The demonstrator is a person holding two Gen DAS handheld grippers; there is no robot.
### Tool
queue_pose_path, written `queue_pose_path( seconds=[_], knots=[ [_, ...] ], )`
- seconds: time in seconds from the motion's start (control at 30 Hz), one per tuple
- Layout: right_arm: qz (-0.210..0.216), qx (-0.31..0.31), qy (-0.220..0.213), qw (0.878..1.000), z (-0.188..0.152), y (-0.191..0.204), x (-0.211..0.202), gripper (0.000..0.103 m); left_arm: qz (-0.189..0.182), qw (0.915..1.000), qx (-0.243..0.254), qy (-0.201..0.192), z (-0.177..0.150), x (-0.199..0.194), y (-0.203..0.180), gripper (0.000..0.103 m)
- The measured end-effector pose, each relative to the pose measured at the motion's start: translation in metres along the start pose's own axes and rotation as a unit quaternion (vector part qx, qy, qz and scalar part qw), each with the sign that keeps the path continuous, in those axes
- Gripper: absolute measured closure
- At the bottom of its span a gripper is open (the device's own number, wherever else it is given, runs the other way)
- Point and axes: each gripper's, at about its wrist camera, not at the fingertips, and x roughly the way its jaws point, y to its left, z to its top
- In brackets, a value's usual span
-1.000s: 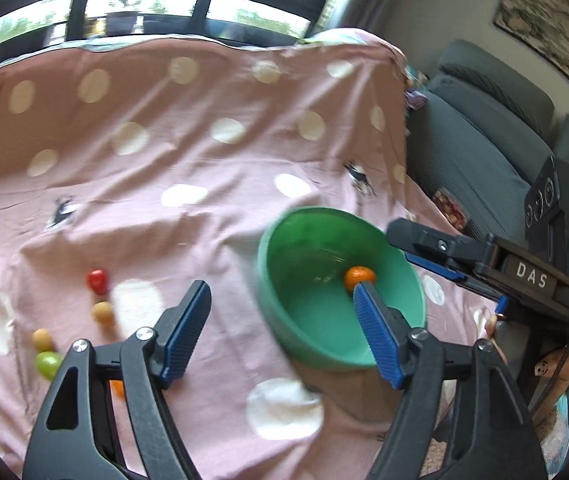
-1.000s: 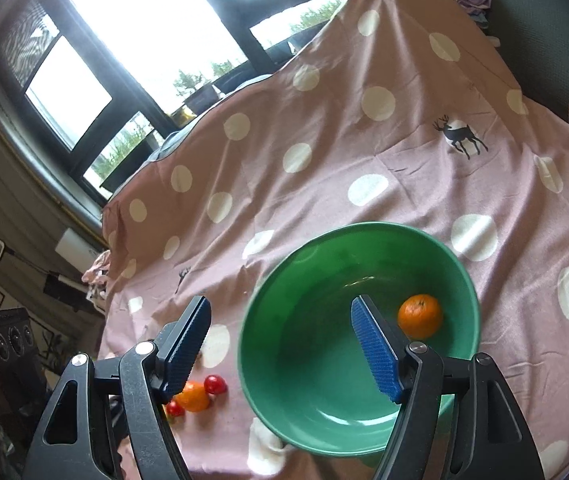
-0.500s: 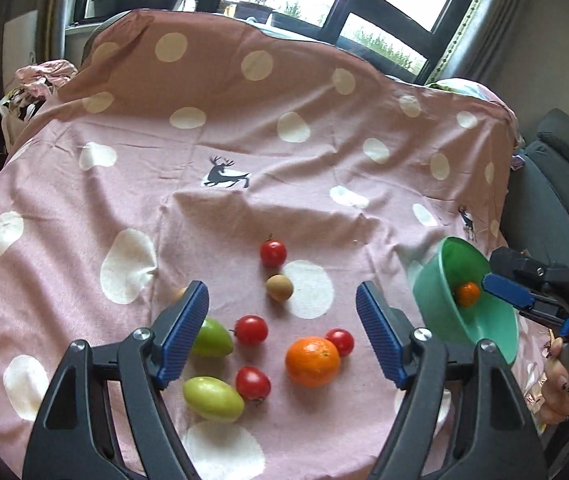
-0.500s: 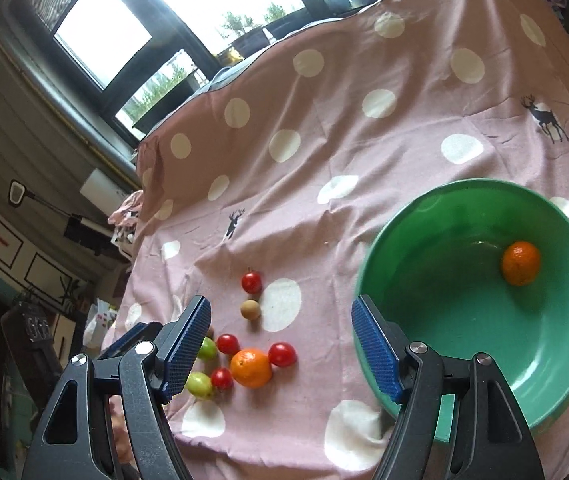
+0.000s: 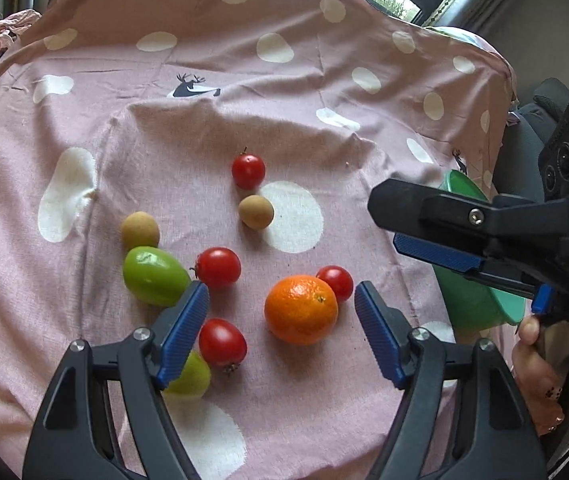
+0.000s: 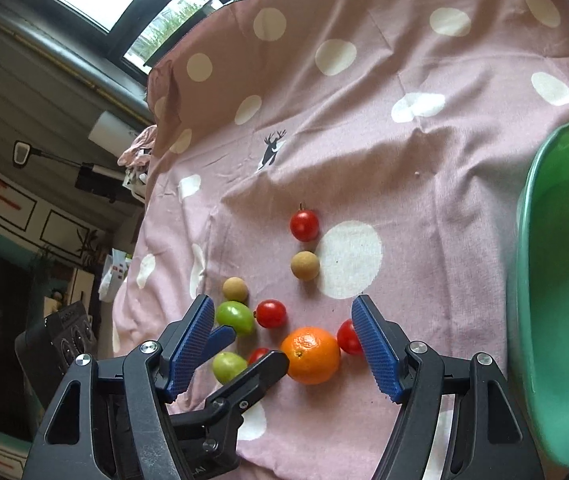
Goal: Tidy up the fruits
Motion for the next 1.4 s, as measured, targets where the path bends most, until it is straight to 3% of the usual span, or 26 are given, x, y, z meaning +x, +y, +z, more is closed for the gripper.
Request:
queue_pose_path(
  seconds=[0.13, 0.23, 0.43, 0.77, 1.27, 1.4],
  knots=[
    [-0.002, 0.010, 0.009, 1.000, -0.004, -0.007, 0.004, 0.030, 0.020, 0.9998, 0.005, 0.002, -0.003, 0.006, 0.000, 0.028],
    [-0.006, 0.010, 0.013, 1.000, -0.007, -0.009, 0.005, 0.037, -0.003, 1.0000, 0.001, 0.008, -0.005, 0.010, 0.001, 0.028],
    [-0.007, 0.022, 0.040, 0.999, -0.013, -0.015, 0.018, 0.049, 0.018, 0.9996, 0.020, 0.013, -0.009, 0.018, -0.006, 0.032],
    [0.001, 0.029, 0.068, 0.997, -0.021, -0.016, 0.033, 0.049, 0.012, 0.9989, 0.041, 0.017, -0.013, 0.027, -0.013, 0.034],
    [-0.008, 0.040, 0.098, 0.994, -0.028, -0.023, 0.051, 0.049, 0.037, 0.9964, 0.075, 0.014, -0.015, 0.033, -0.018, 0.036],
    [-0.007, 0.039, 0.098, 0.994, -0.028, -0.023, 0.052, 0.049, 0.039, 0.9955, 0.086, 0.009, -0.016, 0.033, -0.021, 0.041]
  ],
)
